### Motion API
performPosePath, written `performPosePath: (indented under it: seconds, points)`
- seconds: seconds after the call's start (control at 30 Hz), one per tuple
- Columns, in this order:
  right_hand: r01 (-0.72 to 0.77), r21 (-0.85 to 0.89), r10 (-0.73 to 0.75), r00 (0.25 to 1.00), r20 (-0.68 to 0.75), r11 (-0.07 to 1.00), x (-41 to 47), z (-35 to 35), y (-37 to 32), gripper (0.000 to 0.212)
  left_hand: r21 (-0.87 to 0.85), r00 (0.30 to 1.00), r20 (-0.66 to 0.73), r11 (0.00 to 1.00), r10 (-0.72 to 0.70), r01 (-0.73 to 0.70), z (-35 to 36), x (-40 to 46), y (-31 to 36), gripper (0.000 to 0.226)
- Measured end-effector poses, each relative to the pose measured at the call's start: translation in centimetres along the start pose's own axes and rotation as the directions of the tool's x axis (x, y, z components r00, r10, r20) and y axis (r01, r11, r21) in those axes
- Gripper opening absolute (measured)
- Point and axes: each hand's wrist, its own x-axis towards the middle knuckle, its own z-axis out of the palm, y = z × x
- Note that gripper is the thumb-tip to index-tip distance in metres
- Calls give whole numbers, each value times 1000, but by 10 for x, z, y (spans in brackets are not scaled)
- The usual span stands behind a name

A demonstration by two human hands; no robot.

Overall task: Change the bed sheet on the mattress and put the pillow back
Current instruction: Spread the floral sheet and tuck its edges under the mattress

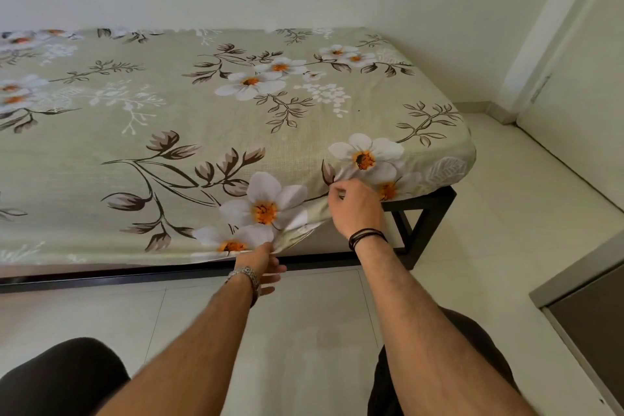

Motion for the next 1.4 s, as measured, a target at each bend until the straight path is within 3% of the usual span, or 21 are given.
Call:
performPosePath:
  seconds: [0.13,0.2,0.23,0.27,0.3,0.33,0.37,0.4,0.47,0.57,0.63,0.73,0.87,0.93,1.03,1.13,1.2,1.3,1.4]
  points:
    - [-21,-192,49,989,143,981,-1,2,4,26,349,998,61,936,18,-38,-12,-12,16,47]
    - [5,-237,48,976,214,971,-2,3,6,30,641,963,-7,740,270,-203,-13,-15,25,46]
    - [19,-246,40,971,234,969,-2,2,5,32,762,872,-23,573,489,-301,-11,-15,29,43]
    - [39,-264,29,968,248,964,-2,2,4,33,835,718,27,379,696,-398,-5,-18,32,39]
    - [61,-289,18,965,263,955,-2,2,4,32,852,520,131,172,844,-495,3,-20,36,31]
    - [77,-315,16,960,280,946,-2,3,4,31,827,313,267,-50,911,-560,11,-18,39,20]
    - [86,-334,18,956,294,939,-2,4,5,31,790,181,400,-238,898,-564,19,-14,41,24]
    - [83,-340,25,953,302,937,-2,5,5,32,762,137,499,-358,855,-539,25,-8,43,43]
    - [71,-334,36,952,304,940,-2,5,3,33,741,143,585,-455,798,-494,28,5,47,67]
    - [85,-358,49,935,351,930,-2,5,2,37,730,152,645,-543,749,-415,26,13,53,70]
    - [96,-390,80,908,411,916,-1,7,3,42,690,110,688,-598,718,-408,23,14,58,65]
    - [92,-408,117,881,458,908,-2,12,5,46,627,52,747,-676,663,-386,19,20,70,40]
    - [130,-436,138,835,533,891,-8,15,8,53,603,53,764,-681,643,-415,24,22,75,19]
    - [133,-419,126,835,536,898,-9,13,10,56,572,39,774,-672,632,-471,33,24,65,23]
    - [112,-345,75,871,486,932,-7,13,13,53,538,5,763,-630,647,-560,41,27,43,49]
    - [111,-249,-20,940,342,962,-11,19,20,51,611,88,728,-584,680,-534,38,31,30,69]
    - [122,-223,-58,959,276,967,-11,24,23,54,646,115,697,-550,708,-530,35,29,34,70]
    - [170,-291,-89,958,272,942,-10,36,25,61,712,133,628,-497,767,-496,50,16,43,59]
    - [196,-310,-112,956,271,930,-4,44,29,64,804,255,509,-348,822,-483,79,9,38,63]
